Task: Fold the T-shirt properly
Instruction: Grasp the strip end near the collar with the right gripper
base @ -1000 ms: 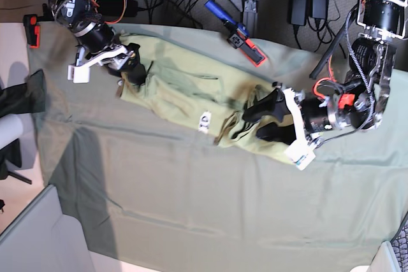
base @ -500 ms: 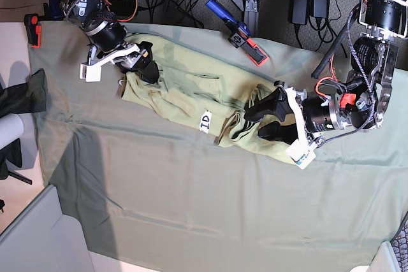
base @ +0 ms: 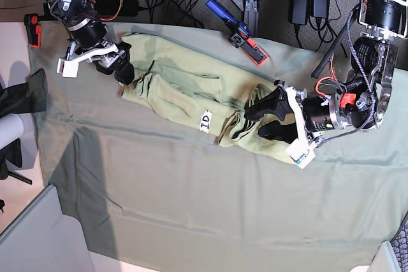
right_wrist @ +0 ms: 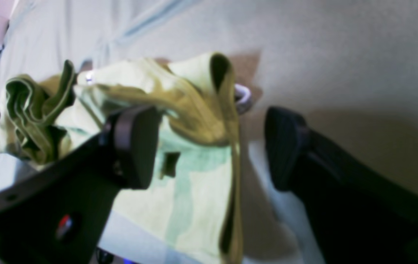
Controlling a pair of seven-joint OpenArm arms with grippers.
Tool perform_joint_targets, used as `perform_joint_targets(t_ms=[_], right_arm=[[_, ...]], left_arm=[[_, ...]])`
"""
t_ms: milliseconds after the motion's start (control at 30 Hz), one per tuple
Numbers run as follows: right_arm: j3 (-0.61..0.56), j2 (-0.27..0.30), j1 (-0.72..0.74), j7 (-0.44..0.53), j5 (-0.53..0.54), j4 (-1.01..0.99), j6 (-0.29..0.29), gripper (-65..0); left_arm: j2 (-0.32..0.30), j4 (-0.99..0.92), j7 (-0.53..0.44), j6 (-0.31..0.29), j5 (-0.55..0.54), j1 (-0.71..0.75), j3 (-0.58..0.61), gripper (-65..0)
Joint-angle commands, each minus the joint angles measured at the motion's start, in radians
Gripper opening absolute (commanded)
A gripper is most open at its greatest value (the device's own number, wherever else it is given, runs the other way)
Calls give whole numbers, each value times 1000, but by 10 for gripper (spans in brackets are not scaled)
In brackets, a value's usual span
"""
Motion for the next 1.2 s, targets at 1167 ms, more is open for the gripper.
perform_joint_targets(t_ms=[1167], right_arm=[[-102, -33, 50, 72, 43, -83, 29, -431]], left_arm=[[-3, 15, -14, -13, -52, -16, -3, -257]])
